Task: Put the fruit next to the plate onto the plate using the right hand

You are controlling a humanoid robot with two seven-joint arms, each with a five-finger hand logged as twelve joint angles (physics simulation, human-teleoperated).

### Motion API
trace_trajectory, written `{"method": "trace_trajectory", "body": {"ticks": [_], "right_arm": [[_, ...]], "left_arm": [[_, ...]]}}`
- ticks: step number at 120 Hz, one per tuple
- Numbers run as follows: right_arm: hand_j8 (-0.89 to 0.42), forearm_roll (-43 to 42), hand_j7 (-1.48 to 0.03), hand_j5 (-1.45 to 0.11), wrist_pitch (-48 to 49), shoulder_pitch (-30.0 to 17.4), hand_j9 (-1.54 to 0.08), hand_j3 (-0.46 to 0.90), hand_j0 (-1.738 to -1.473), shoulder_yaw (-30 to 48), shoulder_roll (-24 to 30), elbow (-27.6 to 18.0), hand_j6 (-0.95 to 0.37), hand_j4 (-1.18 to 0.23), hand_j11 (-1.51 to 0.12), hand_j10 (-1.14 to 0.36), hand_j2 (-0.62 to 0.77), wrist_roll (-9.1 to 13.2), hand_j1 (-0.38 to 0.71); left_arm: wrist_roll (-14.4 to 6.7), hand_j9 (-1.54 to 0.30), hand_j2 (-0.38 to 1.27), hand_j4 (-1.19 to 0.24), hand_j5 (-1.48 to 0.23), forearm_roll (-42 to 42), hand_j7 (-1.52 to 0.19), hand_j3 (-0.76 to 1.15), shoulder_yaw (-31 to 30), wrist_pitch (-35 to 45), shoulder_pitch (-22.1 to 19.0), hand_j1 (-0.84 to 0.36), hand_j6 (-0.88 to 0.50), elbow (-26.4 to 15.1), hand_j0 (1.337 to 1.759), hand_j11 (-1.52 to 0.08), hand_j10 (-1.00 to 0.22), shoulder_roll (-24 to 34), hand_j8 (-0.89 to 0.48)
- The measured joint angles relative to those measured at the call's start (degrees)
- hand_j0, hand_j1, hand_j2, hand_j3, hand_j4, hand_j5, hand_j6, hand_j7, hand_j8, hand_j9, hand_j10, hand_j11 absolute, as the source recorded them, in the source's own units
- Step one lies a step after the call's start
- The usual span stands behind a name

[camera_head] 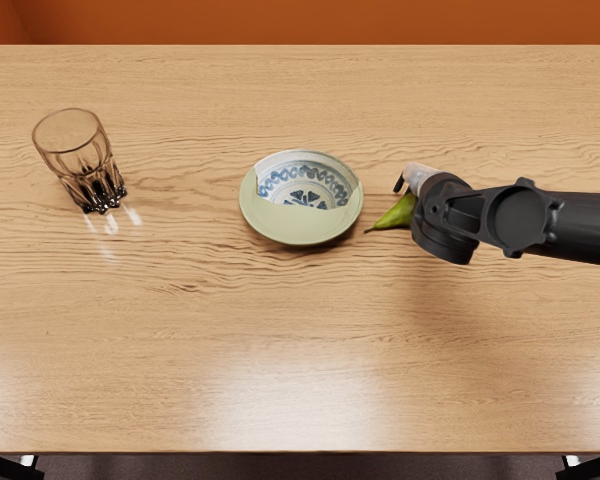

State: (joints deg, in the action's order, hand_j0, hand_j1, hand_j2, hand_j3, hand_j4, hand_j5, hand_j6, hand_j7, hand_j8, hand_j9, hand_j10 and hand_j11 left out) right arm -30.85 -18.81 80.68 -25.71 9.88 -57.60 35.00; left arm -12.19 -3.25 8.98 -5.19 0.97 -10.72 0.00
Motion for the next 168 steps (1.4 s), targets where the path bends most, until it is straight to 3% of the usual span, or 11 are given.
{"method": "trace_trajectory", "body": {"ticks": [10,22,40,50,69,87,101,128,134,156,168], "right_arm": [[-0.45,0.1,-0.6,-0.6,0.0,0.0,-0.6,0.0,-1.658,0.3,0.1,0.0,-0.46,-0.47,-0.6,-0.47,-0.06,0.0,0.2],[-0.38,0.1,-0.81,-0.79,0.1,-1.4,-0.81,0.0,-1.652,3.2,0.6,0.2,-0.38,-0.64,-0.81,-0.63,0.08,0.1,0.27],[-0.47,-0.1,-0.98,-0.95,0.3,-2.7,-0.71,0.0,-1.648,5.6,1.6,1.0,-0.4,-0.69,-0.97,-0.63,0.18,-0.2,0.27],[-0.46,0.2,-1.03,-1.01,1.2,-3.6,-0.84,0.0,-1.647,10.2,3.7,1.9,-0.41,-0.69,-1.03,-0.62,0.25,0.0,0.28],[-0.39,1.0,-1.09,-1.06,12.6,-6.6,-0.99,0.0,-1.644,27.1,12.7,2.5,-0.38,-0.66,-1.1,-0.61,0.26,0.1,0.29],[-0.37,12.5,-1.11,-1.09,32.1,-7.7,-1.06,0.0,-1.642,39.8,20.1,2.2,-0.38,-0.66,-1.13,-0.6,0.23,0.1,0.29],[-0.36,16.0,-1.12,-1.1,38.0,-7.7,-1.09,0.0,-1.641,43.0,15.7,3.3,-0.37,-0.66,-1.15,-0.6,0.2,0.0,0.27],[-0.36,16.5,-1.13,-1.1,40.4,-6.9,-1.11,0.0,-1.641,44.3,1.3,13.8,-0.38,-0.67,-1.15,-0.62,0.16,0.0,0.25],[-0.35,16.0,-1.02,-1.0,40.5,-6.7,-1.01,0.0,-1.644,44.3,-1.2,16.9,-0.37,-0.62,-1.05,-0.61,0.13,0.0,0.22],[-0.19,12.4,-0.45,-0.44,38.1,-5.4,-0.44,0.0,-1.652,44.3,-4.5,22.2,-0.18,-0.28,-0.46,-0.24,0.05,0.0,-0.09],[-0.13,14.7,-0.29,-0.28,44.1,-4.6,-0.29,0.0,-1.655,51.1,4.5,19.6,-0.12,-0.18,-0.29,-0.16,0.03,0.0,-0.18]], "left_arm": [[0.0,0.0,0.0,0.0,0.0,0.0,0.0,0.0,0.0,0.0,0.0,0.35,0.0,0.0,1.658,0.0,0.0,0.0,0.0],[0.0,0.0,0.0,0.0,0.0,0.0,0.0,0.0,0.0,0.0,0.0,0.35,0.0,0.0,1.658,0.0,0.0,0.0,0.0],[0.0,0.0,0.0,0.0,0.0,0.0,0.0,0.0,0.0,0.0,0.0,0.35,0.0,0.0,1.658,0.0,0.0,0.0,0.0],[0.0,0.0,0.0,0.0,0.0,0.0,0.0,0.0,0.0,0.0,0.0,0.35,0.0,0.0,1.658,0.0,0.0,0.0,0.0],[0.0,0.0,0.0,0.0,0.0,0.0,0.0,0.0,0.0,0.0,0.0,0.35,0.0,0.0,1.658,0.0,0.0,0.0,0.0],[0.0,0.0,0.0,0.0,0.0,0.0,0.0,0.0,0.0,0.0,0.0,0.35,0.0,0.0,1.658,0.0,0.0,0.0,0.0],[0.0,0.0,0.0,0.0,0.0,0.0,0.0,0.0,0.0,0.0,0.0,0.35,0.0,0.0,1.658,0.0,0.0,0.0,0.0],[0.0,0.0,0.0,0.0,0.0,0.0,0.0,0.0,0.0,0.0,0.0,0.35,0.0,0.0,1.658,0.0,0.0,0.0,0.0],[0.0,0.0,0.0,0.0,0.0,0.0,0.0,0.0,0.0,0.0,0.0,0.35,0.0,0.0,1.658,0.0,0.0,0.0,0.0],[0.0,0.0,0.0,0.0,0.0,0.0,0.0,0.0,0.0,0.0,0.0,0.35,0.0,0.0,1.658,0.0,0.0,0.0,0.0],[0.0,0.0,0.0,0.0,0.0,0.0,0.0,0.0,0.0,0.0,0.0,0.35,0.0,0.0,1.658,0.0,0.0,0.0,0.0]]}}
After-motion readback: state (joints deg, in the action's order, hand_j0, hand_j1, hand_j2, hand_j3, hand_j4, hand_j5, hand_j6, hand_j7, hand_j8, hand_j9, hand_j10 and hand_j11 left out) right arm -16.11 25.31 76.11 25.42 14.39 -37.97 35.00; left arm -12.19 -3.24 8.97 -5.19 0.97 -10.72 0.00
